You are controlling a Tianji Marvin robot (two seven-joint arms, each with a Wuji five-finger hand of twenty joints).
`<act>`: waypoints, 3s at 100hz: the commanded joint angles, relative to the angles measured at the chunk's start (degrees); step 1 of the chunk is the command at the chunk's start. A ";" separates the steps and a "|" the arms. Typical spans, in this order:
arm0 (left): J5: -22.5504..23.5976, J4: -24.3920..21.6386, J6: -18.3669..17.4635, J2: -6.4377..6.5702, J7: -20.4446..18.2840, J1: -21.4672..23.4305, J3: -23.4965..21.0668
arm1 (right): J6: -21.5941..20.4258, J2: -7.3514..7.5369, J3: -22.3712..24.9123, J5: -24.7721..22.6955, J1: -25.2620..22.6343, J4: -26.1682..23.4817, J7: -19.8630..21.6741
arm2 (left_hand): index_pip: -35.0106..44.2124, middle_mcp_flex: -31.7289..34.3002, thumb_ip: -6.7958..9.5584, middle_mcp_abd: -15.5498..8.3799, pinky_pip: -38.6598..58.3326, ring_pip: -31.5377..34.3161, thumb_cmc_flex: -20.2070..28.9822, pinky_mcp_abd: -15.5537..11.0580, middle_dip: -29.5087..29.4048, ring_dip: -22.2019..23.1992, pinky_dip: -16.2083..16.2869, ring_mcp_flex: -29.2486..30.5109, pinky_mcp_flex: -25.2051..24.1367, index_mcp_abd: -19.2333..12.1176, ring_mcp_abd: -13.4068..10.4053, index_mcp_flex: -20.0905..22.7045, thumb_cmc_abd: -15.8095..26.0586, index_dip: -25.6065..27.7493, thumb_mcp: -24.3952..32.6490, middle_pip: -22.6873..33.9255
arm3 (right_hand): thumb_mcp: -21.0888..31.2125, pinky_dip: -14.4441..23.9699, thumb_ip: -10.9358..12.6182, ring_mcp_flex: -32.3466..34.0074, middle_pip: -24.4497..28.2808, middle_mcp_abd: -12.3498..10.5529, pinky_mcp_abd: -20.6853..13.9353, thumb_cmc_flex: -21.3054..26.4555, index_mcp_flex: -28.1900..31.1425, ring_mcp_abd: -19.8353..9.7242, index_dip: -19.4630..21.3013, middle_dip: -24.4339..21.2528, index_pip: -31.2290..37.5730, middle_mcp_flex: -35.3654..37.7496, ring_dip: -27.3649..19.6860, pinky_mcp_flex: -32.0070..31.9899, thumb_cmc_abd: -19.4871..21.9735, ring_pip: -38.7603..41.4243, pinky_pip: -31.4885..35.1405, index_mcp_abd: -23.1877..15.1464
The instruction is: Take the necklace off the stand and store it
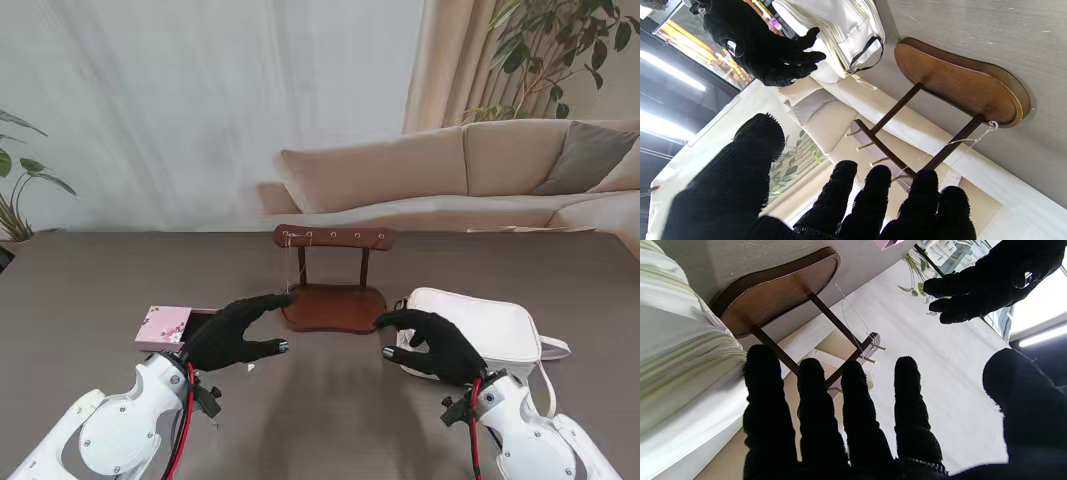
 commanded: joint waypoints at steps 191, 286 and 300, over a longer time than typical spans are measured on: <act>0.95 0.92 4.16 -0.50 -0.45 -0.74 0.38 | 0.96 -0.31 -1.42 -0.87 0.77 0.90 -0.64 | -0.06 0.71 -0.10 0.04 1.02 -0.83 0.39 -0.43 0.12 -0.73 1.25 0.45 -0.38 -0.73 1.53 0.57 2.81 -0.26 -2.21 -0.41 | -1.98 2.94 0.46 2.00 -0.21 -0.59 -0.32 -0.64 -1.71 -0.58 0.60 0.31 -0.53 1.42 0.45 -16.12 1.61 0.39 -1.73 0.94; 2.95 -1.63 2.90 -0.68 1.19 2.84 -3.55 | 29.49 -7.17 -29.99 -6.00 27.23 19.26 -19.77 | 0.11 1.19 0.00 0.03 0.93 -0.92 0.50 -0.49 0.15 -1.28 1.35 0.50 -0.42 -0.74 1.61 1.17 3.12 -0.12 -2.84 -0.36 | -0.67 2.56 0.69 15.08 6.19 -0.84 0.33 -0.51 -11.78 0.23 -3.66 1.44 6.46 5.64 8.58 -6.94 -0.24 19.56 29.67 0.00; 2.92 -1.77 2.97 -0.70 1.25 2.99 -3.67 | 31.66 -8.11 -32.39 -5.07 29.81 21.56 -20.01 | 0.10 1.24 0.01 -0.03 0.92 -0.95 0.52 -0.51 0.15 -1.38 1.36 0.50 -0.47 -0.79 1.55 1.19 3.24 -0.12 -2.99 -0.35 | -0.65 2.45 0.72 16.11 6.44 -0.83 0.36 -0.55 -13.38 0.54 -4.36 1.44 6.60 6.82 8.81 -5.79 -0.16 20.41 31.36 0.29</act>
